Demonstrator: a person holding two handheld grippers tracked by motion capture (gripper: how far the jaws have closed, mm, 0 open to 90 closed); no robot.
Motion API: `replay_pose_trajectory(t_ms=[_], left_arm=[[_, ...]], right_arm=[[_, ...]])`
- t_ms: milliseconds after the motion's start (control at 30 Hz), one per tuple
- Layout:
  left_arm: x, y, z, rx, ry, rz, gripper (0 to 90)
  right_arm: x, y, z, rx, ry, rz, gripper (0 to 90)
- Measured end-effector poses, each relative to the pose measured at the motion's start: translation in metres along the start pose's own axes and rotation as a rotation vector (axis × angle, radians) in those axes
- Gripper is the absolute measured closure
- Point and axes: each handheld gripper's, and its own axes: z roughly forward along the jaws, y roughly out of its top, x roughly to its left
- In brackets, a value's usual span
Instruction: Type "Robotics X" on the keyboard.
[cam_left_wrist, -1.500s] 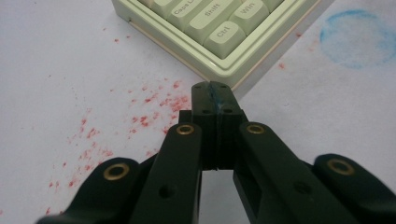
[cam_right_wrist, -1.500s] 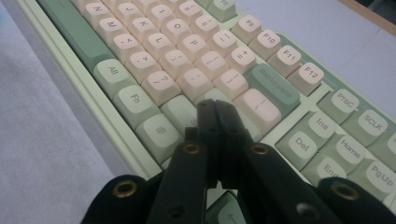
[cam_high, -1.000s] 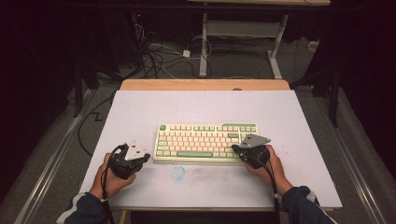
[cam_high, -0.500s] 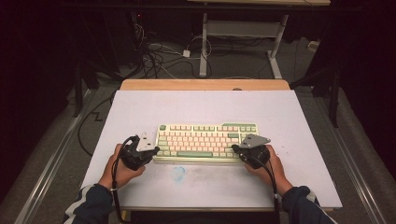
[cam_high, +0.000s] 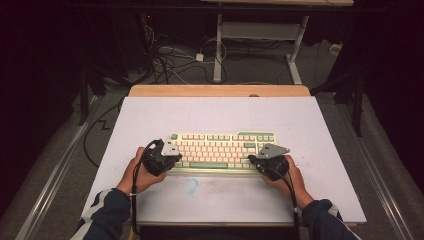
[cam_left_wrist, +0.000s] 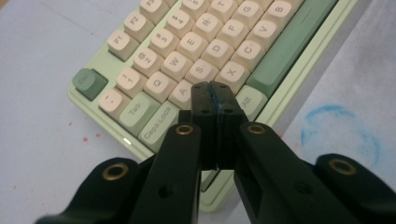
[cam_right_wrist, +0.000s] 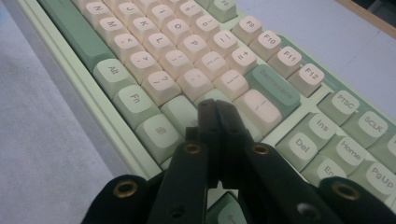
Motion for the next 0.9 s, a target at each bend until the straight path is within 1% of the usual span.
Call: replay_pose_trajectory(t_ms=[67, 233, 300, 333, 533, 900], left_arm=[[-0.002, 0.001, 0.003, 0.005, -0.001, 0.003, 86.5], [-0.004, 0.004, 0.011, 0.01, -0.01, 0.005, 85.9], [-0.005, 0.004, 0.015, 0.013, -0.006, 0.013, 85.8], [-0.005, 0.005, 0.017, 0.017, -0.01, 0.011, 85.8], [-0.01, 0.007, 0.027, 0.032, -0.017, 0.031, 85.5], [-0.017, 0.007, 0.036, 0.052, -0.035, 0.041, 85.2]], right_arm=[[0.0, 0.0, 0.0, -0.002, -0.003, -0.007, 90.0], [0.0, 0.0, 0.0, -0.002, -0.003, -0.004, 90.0], [0.0, 0.0, 0.0, -0.002, -0.003, -0.005, 90.0], [0.0, 0.0, 0.0, -0.002, -0.003, -0.004, 90.0], [0.0, 0.0, 0.0, -0.002, -0.002, -0.006, 90.0], [0.001, 0.0, 0.0, -0.002, -0.003, -0.008, 90.0]])
